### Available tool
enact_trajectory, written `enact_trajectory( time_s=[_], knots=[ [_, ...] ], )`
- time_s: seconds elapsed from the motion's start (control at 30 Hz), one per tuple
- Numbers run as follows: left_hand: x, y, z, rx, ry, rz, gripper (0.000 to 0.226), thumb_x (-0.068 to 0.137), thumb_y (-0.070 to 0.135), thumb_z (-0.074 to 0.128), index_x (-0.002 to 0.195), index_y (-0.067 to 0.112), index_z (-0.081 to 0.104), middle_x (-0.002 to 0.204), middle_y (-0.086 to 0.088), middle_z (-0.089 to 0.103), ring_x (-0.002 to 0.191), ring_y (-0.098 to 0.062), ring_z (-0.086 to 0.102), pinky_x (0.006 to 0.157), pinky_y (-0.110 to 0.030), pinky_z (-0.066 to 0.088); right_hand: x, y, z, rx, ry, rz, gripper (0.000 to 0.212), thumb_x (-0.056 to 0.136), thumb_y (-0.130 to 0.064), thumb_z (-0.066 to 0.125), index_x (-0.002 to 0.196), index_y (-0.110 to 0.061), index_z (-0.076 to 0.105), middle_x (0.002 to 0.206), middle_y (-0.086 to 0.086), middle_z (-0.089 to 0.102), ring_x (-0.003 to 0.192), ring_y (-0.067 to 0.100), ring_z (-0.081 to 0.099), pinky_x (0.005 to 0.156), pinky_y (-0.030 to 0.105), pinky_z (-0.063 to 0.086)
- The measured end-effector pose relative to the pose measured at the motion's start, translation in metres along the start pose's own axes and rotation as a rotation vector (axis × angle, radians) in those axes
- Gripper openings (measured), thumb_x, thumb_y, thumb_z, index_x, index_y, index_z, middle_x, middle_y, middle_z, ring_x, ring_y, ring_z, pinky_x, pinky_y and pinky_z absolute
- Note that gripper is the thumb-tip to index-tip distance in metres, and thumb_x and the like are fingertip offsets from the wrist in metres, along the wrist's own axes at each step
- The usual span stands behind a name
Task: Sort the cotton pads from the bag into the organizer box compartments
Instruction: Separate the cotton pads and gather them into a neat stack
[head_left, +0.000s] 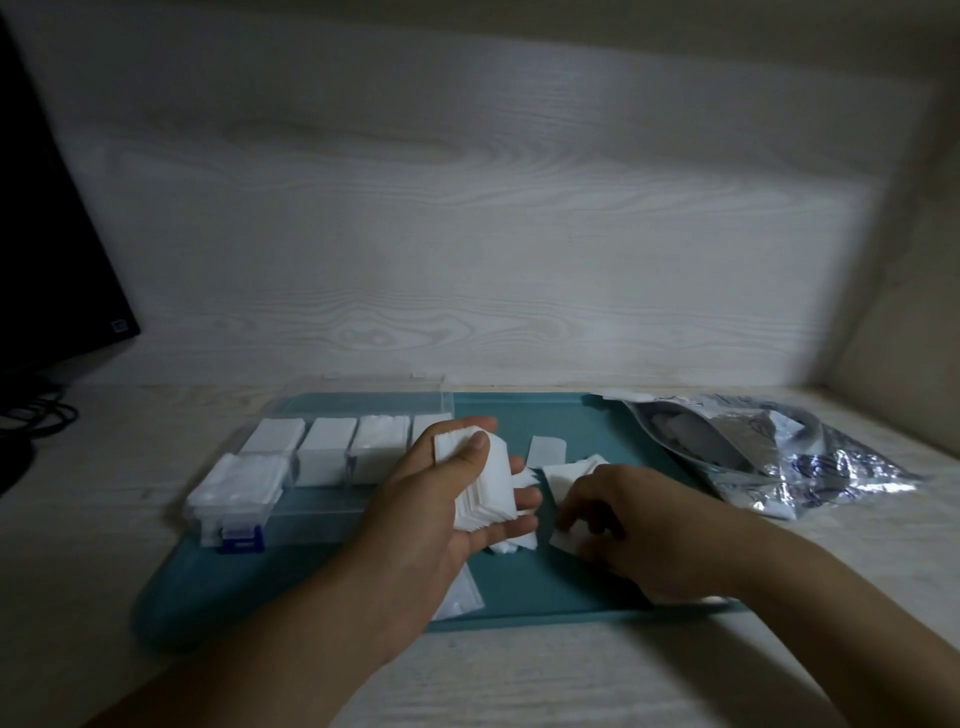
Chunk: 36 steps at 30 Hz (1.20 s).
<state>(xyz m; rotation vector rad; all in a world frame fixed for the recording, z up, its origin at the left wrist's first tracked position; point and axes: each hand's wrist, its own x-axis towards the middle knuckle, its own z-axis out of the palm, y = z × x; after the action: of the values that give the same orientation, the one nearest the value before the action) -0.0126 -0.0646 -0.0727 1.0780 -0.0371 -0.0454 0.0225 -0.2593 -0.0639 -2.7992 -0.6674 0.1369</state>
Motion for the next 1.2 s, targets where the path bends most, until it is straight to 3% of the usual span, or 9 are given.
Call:
enact_trajectory(
  time_s=[0.13, 0.27, 0.43, 0.5, 0.6, 0.83, 0.97, 1.07, 1.2],
  knots=[
    [0.000, -0.001, 0.000, 0.005, 0.000, -0.001, 0.020, 0.099, 0.012, 0.049, 0.109, 0.014, 0.067, 0.099, -0.022, 0.073, 0.081, -0.037, 0.073, 0.067, -0.043, 0.062, 0.001, 0.001, 0.001, 0.023, 0.037, -0.004, 0.023, 0.088, -0.028, 0.065, 0.109, -0.037, 0.062, 0.097, -0.015, 0.058, 0.072, -0.005, 0.050, 0.072, 0.017, 0.044],
    [0.001, -0.002, 0.000, 0.002, 0.005, -0.006, 0.020, 0.098, 0.012, 0.050, 0.109, 0.014, 0.066, 0.100, -0.023, 0.073, 0.080, -0.037, 0.073, 0.067, -0.043, 0.062, -0.001, -0.002, 0.001, 0.059, 0.030, -0.002, 0.023, 0.093, -0.031, 0.060, 0.115, -0.037, 0.061, 0.087, -0.015, 0.060, 0.060, -0.010, 0.052, 0.059, 0.007, 0.038],
    [0.001, -0.001, 0.000, 0.001, 0.004, -0.003, 0.019, 0.099, 0.012, 0.049, 0.109, 0.014, 0.066, 0.098, -0.022, 0.073, 0.080, -0.037, 0.073, 0.068, -0.043, 0.062, -0.004, -0.009, -0.008, 0.180, 0.071, -0.025, 0.017, 0.092, -0.017, 0.058, 0.092, -0.030, 0.069, 0.074, -0.011, 0.065, 0.054, -0.002, 0.054, 0.054, 0.010, 0.041],
    [0.001, 0.000, 0.000, 0.002, 0.003, 0.002, 0.019, 0.099, 0.012, 0.050, 0.109, 0.014, 0.066, 0.098, -0.021, 0.073, 0.081, -0.038, 0.073, 0.068, -0.043, 0.062, -0.006, -0.009, -0.018, 0.360, 0.151, -0.040, 0.018, 0.090, -0.012, 0.064, 0.080, -0.026, 0.069, 0.064, -0.014, 0.065, 0.050, 0.000, 0.051, 0.053, 0.012, 0.041],
    [0.001, -0.002, -0.001, -0.002, -0.007, 0.002, 0.019, 0.099, 0.012, 0.050, 0.109, 0.014, 0.066, 0.097, -0.021, 0.073, 0.081, -0.037, 0.073, 0.066, -0.042, 0.062, -0.010, -0.008, -0.026, 0.566, 0.166, -0.015, 0.012, 0.087, -0.011, 0.070, 0.078, -0.018, 0.071, 0.053, -0.002, 0.063, 0.048, 0.009, 0.053, 0.052, 0.019, 0.042],
    [0.000, -0.001, -0.001, 0.006, -0.001, 0.003, 0.020, 0.099, 0.011, 0.050, 0.110, 0.014, 0.066, 0.102, -0.023, 0.072, 0.083, -0.039, 0.073, 0.066, -0.042, 0.062, -0.006, -0.008, -0.017, 0.380, 0.082, 0.066, 0.024, 0.084, -0.002, 0.070, 0.086, -0.025, 0.071, 0.073, 0.001, 0.074, 0.065, 0.009, 0.070, 0.063, 0.020, 0.055],
    [0.000, -0.002, 0.001, 0.003, 0.007, 0.003, 0.019, 0.099, 0.010, 0.049, 0.108, 0.013, 0.065, 0.098, -0.023, 0.072, 0.074, -0.034, 0.072, 0.066, -0.043, 0.062, -0.004, -0.005, -0.018, 0.243, 0.307, -0.097, 0.018, 0.088, -0.020, 0.070, 0.077, -0.032, 0.063, 0.077, -0.009, 0.065, 0.069, -0.001, 0.061, 0.061, 0.010, 0.043],
    [0.001, -0.003, 0.001, 0.015, 0.017, 0.009, 0.019, 0.099, 0.010, 0.050, 0.105, 0.015, 0.067, 0.097, -0.022, 0.072, 0.074, -0.035, 0.071, 0.067, -0.044, 0.061, -0.003, -0.001, -0.020, 0.531, 0.416, -0.220, 0.008, 0.091, -0.016, 0.066, 0.084, -0.019, 0.068, 0.087, -0.003, 0.069, 0.080, 0.009, 0.064, 0.074, 0.023, 0.049],
    [0.000, -0.004, 0.001, 0.044, 0.007, -0.006, 0.019, 0.098, 0.011, 0.052, 0.103, 0.015, 0.070, 0.092, -0.016, 0.075, 0.075, -0.030, 0.073, 0.064, -0.043, 0.061, -0.004, -0.008, -0.020, 0.837, 0.404, -0.221, 0.010, 0.089, -0.007, 0.064, 0.082, -0.008, 0.072, 0.068, 0.004, 0.067, 0.055, 0.009, 0.052, 0.053, 0.023, 0.043]
  ],
)
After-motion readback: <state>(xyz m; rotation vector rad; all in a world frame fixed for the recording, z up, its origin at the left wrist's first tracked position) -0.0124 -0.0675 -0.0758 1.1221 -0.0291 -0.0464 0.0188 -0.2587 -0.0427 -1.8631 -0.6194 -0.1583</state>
